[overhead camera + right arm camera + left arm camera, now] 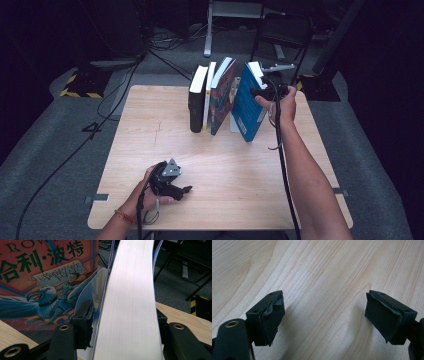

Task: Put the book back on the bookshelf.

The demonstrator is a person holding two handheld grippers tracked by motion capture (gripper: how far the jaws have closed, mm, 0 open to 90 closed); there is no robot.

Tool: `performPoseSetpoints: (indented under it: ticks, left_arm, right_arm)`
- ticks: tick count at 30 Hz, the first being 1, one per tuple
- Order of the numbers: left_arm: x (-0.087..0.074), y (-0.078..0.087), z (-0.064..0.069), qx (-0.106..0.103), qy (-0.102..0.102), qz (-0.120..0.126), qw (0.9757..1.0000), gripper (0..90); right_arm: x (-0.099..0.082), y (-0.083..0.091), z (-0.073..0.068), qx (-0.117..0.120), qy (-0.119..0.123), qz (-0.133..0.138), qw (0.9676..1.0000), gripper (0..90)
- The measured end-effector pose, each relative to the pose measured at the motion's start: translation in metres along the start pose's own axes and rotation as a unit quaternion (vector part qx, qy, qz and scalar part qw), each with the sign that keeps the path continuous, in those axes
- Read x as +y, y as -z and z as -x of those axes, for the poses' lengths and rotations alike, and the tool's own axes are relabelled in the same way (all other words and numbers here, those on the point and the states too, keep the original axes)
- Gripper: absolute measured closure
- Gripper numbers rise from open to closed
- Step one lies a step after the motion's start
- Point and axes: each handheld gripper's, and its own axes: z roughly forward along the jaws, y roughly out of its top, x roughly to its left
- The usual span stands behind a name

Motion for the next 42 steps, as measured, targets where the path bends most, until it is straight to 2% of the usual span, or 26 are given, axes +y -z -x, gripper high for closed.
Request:
performPoseSetpoints:
  ticks: [7,9,11,14,17,20,23,26,29,34,42]
  left_arm:
    - [0.000,0.000,0.000,0.000,0.000,0.000,1.0000,16.0]
    - [0.000,0.000,0.000,0.000,0.000,0.000,1.0000,16.1]
    - [0.000,0.000,0.000,0.000,0.000,0.000,1.0000,16.1]
    - [0.000,0.000,0.000,0.000,0.000,0.000,1.0000,16.0]
    - [0.000,0.000,0.000,0.000,0.000,0.000,1.0000,16.0]
    - [0.000,0.000,0.000,0.000,0.000,0.000,1.0000,16.0]
    - [0.000,0.000,0.000,0.000,0.000,0.000,1.0000,16.1]
    - [0.000,0.000,0.000,0.002,0.001,-0.001,1.0000,16.0]
    - [0.000,0.000,0.000,0.002,0.000,0.000,1.0000,16.0]
    - [0.000,0.000,0.000,0.002,0.000,0.000,1.0000,16.0]
    - [0.000,0.000,0.000,0.002,0.001,-0.001,1.0000,15.7]
  right_arm:
    - [-0.006,0.003,-0.001,0.013,0.001,-0.004,0.9999,48.6]
    - [-0.009,0.005,0.002,0.025,-0.009,-0.002,0.9996,48.9]
    - [-0.010,0.005,0.003,0.027,-0.009,-0.005,0.9996,49.3]
    - [-0.014,0.007,0.004,0.023,-0.004,-0.005,0.9997,55.9]
    - [-0.014,0.009,0.004,0.025,-0.005,-0.006,0.9997,58.1]
    - [-0.014,0.010,-0.001,0.011,-0.008,-0.006,0.9999,58.6]
    - [-0.017,0.011,-0.004,-0.008,-0.027,0.001,0.9996,58.9]
    - [-0.017,0.011,-0.005,-0.016,-0.036,0.003,0.9992,58.5]
    - [-0.018,0.010,-0.007,-0.025,-0.027,0.009,0.9993,55.7]
    - [-0.020,0.011,-0.003,-0.009,-0.020,0.006,0.9997,49.4]
    - [-0.029,0.018,-0.001,0.009,-0.010,0.006,0.9999,45.3]
